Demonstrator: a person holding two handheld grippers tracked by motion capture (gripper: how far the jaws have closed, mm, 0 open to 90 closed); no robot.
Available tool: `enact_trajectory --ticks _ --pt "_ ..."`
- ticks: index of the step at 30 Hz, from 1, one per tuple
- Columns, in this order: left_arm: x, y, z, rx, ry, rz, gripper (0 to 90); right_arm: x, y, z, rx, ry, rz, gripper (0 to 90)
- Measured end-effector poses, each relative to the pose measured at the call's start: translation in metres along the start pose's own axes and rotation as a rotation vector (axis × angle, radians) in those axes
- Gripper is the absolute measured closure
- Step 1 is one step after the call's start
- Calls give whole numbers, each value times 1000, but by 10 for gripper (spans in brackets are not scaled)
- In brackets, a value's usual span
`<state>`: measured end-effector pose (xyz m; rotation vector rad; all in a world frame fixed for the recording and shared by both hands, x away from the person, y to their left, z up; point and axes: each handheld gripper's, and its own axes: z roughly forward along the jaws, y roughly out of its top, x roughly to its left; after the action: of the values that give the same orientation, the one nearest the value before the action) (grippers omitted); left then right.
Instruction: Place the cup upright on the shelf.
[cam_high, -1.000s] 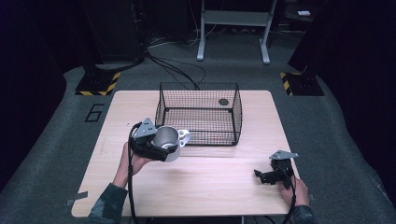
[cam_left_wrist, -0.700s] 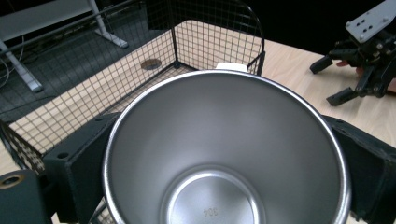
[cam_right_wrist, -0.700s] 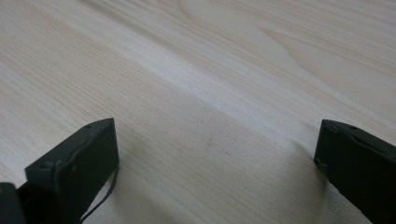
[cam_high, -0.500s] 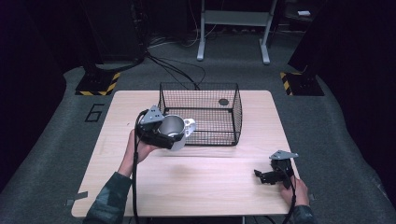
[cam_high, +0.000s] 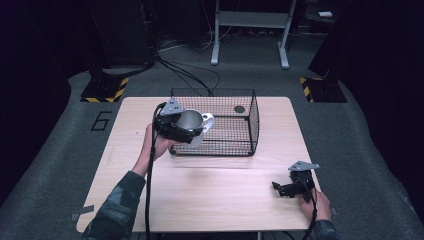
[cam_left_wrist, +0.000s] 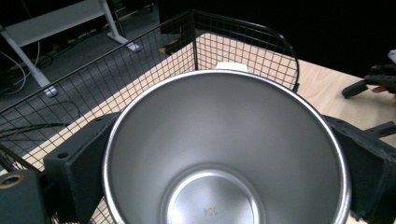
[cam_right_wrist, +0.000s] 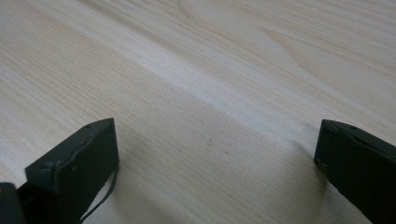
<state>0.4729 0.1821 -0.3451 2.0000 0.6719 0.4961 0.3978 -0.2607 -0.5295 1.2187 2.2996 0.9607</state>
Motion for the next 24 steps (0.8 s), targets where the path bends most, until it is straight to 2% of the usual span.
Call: enact_trajectory --ticks 4,10,16,20,24 --pt "4 2 6 -6 -15 -7 63 0 0 0 -1 0 -1 0" --pt "8 6 16 -18 9 -12 63 0 0 0 -1 0 2 0" --pt "13 14 24 -6 13 -16 63 1 0 0 -1 0 6 0" --pt "16 18 30 -18 34 -18 63 1 0 0 -1 1 5 0" --pt "22 21 38 -4 45 -20 63 1 0 0 -2 -1 8 0"
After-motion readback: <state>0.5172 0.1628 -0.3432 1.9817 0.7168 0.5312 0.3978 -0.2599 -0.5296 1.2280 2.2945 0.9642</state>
